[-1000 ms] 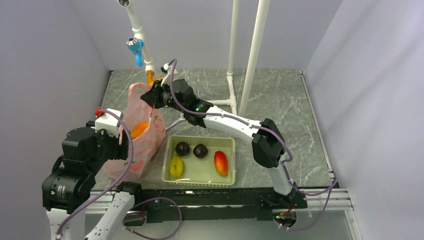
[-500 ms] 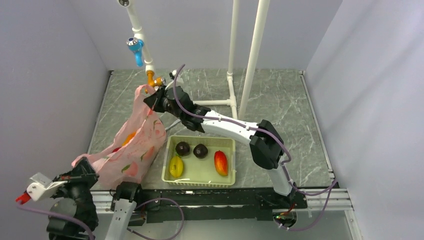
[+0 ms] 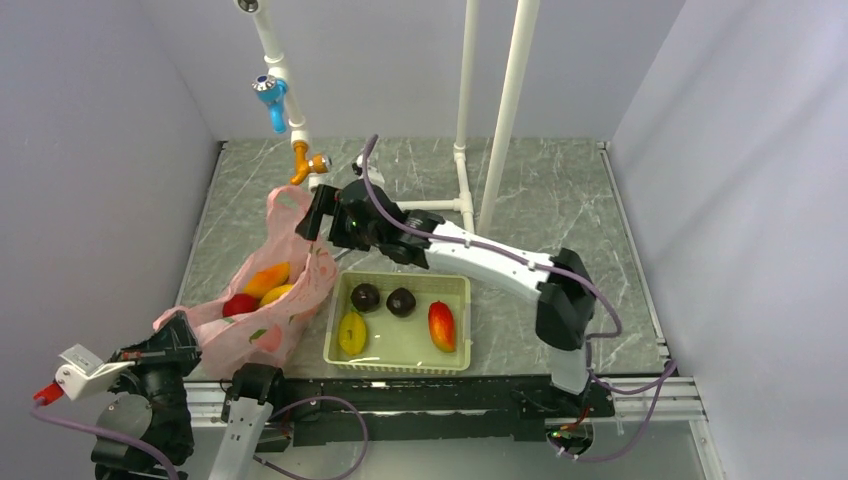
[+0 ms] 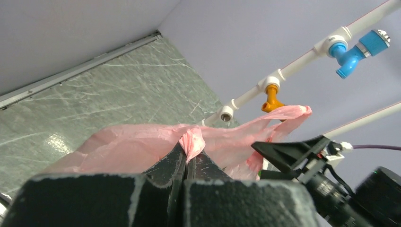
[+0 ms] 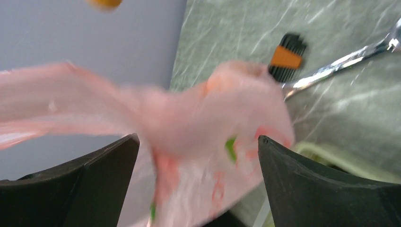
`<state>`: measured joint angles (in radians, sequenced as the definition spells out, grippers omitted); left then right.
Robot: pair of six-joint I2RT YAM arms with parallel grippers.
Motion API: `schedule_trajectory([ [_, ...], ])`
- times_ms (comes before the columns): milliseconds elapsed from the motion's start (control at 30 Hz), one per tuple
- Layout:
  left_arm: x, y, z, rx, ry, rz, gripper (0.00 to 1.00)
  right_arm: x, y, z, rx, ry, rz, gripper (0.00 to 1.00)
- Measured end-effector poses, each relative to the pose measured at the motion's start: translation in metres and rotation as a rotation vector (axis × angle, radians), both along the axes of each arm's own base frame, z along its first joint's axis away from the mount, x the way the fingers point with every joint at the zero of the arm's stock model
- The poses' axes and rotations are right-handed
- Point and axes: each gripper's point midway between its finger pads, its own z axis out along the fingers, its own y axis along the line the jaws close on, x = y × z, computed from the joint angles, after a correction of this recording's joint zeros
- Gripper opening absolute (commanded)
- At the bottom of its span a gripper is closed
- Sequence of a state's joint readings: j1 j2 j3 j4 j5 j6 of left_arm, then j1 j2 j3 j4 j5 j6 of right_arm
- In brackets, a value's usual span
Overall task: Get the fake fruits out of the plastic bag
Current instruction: Adjust the plastic bag at the center of the board.
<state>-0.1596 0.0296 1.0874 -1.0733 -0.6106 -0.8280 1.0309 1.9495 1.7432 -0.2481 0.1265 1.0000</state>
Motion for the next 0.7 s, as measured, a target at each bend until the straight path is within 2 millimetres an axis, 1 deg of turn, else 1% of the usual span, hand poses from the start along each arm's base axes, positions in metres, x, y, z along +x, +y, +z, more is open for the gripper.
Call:
schedule_trajectory([
  [67,0.001,-0.003,0.000,0.004,0.002,-0.016,0.00,-0.026,-0.005,0.014,0.004,0.005,0.033,1.00],
  [133,0.001,-0.005,0.000,0.019,0.005,-0.036,0.00,-0.050,-0.005,0.037,0.035,0.002,0.073,1.00],
  [200,0.002,-0.009,0.001,0.036,0.009,-0.061,0.00,-0.069,-0.002,0.056,0.077,0.004,0.098,1.00],
  [267,0.003,-0.012,0.001,0.052,0.014,-0.078,0.00,-0.085,0.001,0.064,0.096,0.033,0.075,1.00],
  [333,0.003,-0.014,0.001,0.066,0.018,-0.093,0.00,-0.098,0.004,0.062,0.103,0.078,0.033,1.00],
  [400,0.004,-0.016,0.001,0.079,0.019,-0.108,0.00,-0.108,0.008,0.050,0.094,0.127,-0.011,0.99],
  [433,0.004,-0.018,0.001,0.091,0.023,-0.121,0.00,-0.112,0.011,0.042,0.082,0.146,-0.026,0.96],
  [467,0.004,-0.020,0.001,0.101,0.026,-0.137,0.04,-0.116,0.016,0.034,0.065,0.165,-0.040,0.87],
  [500,0.005,-0.023,0.000,0.116,0.032,-0.154,0.14,-0.117,0.021,0.027,0.052,0.177,-0.050,0.72],
  [533,0.005,-0.025,0.000,0.127,0.037,-0.169,0.31,-0.116,0.026,0.020,0.037,0.190,-0.067,0.52],
  [567,0.006,-0.028,-0.001,0.148,0.049,-0.190,0.55,-0.113,0.032,0.012,0.028,0.199,-0.083,0.34],
  [600,0.005,-0.031,-0.001,0.175,0.063,-0.210,0.73,-0.110,0.034,0.004,0.018,0.205,-0.100,0.20],
  [633,0.004,-0.033,0.001,0.202,0.082,-0.233,0.87,-0.108,0.033,-0.005,0.008,0.211,-0.113,0.10],
  [667,0.003,-0.035,0.004,0.232,0.096,-0.254,0.93,-0.107,0.031,-0.014,-0.005,0.215,-0.121,0.04],
  [700,0.000,-0.036,0.010,0.259,0.114,-0.269,0.96,-0.106,0.027,-0.021,-0.010,0.215,-0.128,0.00],
])
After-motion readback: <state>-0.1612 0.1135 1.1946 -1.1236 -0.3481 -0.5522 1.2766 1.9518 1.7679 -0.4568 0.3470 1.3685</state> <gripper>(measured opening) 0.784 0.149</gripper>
